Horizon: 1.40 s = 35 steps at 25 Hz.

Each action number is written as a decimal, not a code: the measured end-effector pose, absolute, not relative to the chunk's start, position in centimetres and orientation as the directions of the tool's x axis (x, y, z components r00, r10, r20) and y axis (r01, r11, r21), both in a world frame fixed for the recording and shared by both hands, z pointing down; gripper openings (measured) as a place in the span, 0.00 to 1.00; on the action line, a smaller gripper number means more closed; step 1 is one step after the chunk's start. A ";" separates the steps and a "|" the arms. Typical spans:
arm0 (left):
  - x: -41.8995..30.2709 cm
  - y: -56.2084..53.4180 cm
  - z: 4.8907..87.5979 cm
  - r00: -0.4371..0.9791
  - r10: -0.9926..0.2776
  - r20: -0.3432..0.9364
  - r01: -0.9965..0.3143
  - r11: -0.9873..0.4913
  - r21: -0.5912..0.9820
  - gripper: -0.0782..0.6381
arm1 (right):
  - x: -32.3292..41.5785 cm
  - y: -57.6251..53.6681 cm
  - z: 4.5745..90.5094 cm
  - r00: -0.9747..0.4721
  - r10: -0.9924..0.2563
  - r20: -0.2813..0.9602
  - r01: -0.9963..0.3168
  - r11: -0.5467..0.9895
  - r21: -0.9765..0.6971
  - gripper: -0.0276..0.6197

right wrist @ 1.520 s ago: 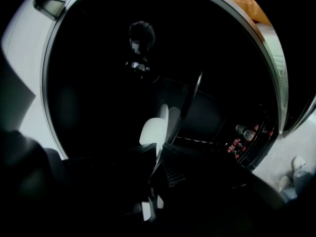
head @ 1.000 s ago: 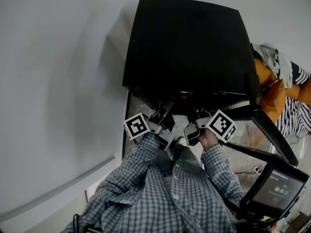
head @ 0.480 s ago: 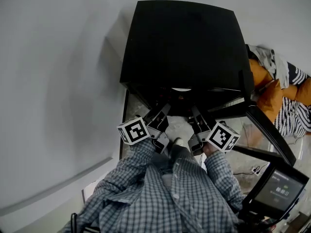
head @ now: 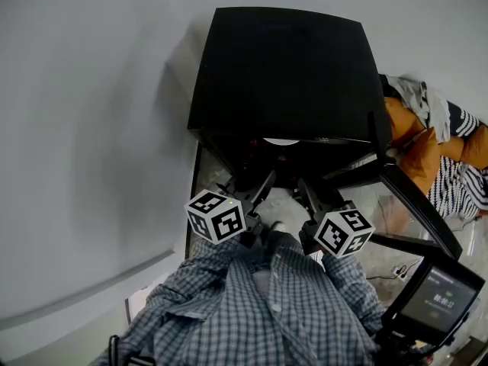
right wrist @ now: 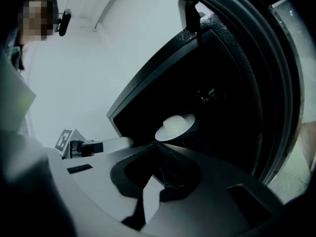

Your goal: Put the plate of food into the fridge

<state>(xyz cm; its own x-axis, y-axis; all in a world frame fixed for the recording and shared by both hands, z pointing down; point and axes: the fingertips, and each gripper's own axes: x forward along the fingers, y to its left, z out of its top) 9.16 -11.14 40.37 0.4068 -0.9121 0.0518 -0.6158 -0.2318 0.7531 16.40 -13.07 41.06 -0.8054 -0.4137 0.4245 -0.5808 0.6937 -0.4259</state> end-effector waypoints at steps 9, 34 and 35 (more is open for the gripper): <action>11.1 -10.5 39.4 0.458 -0.884 0.094 -0.751 -0.328 0.574 0.12 | 16.0 -12.8 39.7 -0.790 -0.450 0.416 -0.574 0.781 -0.245 0.05; 11.6 -10.5 39.0 0.453 -0.878 0.157 -0.834 -0.355 0.423 0.12 | 15.4 -12.6 38.5 -0.796 -0.455 0.400 -0.562 0.800 -0.208 0.05; 11.7 -10.5 39.0 0.453 -0.877 0.158 -0.834 -0.354 0.423 0.12 | 15.4 -12.6 38.5 -0.796 -0.455 0.400 -0.562 0.800 -0.209 0.05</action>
<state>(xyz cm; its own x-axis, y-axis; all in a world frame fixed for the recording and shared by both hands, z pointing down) 11.65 -10.46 39.02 0.4530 -0.8773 0.1584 -0.8340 -0.3542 0.4230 15.43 -12.64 38.51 -0.7958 -0.4547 0.3998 -0.5622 0.8002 -0.2089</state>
